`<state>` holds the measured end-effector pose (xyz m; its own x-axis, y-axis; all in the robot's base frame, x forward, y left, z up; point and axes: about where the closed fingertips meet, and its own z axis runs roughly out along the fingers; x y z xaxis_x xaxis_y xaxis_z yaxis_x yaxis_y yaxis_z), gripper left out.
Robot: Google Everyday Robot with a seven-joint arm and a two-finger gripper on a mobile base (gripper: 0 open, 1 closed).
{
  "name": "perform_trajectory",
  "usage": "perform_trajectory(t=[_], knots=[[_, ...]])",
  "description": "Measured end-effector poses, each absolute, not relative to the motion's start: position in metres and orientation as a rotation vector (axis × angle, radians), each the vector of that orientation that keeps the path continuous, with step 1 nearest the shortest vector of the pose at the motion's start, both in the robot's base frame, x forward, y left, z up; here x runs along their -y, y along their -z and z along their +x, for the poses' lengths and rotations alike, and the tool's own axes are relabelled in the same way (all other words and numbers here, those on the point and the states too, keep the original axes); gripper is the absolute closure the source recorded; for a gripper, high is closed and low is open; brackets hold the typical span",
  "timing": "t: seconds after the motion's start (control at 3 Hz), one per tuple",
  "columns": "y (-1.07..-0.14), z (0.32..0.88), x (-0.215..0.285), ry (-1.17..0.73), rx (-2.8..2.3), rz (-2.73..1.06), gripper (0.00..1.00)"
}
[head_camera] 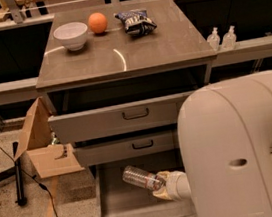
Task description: Pick water bottle from bottom drawer and place on counter
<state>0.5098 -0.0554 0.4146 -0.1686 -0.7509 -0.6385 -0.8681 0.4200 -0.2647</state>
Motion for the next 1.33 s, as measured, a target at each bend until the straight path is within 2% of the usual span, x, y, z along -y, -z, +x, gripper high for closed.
perform_trajectory(t=[0.67, 1.33], knots=[[-0.549, 0.495, 0.041, -0.181, -1.838, -1.484, 1.00], [-0.578, 0.500, 0.037, -0.178, -1.805, -1.454, 1.00]])
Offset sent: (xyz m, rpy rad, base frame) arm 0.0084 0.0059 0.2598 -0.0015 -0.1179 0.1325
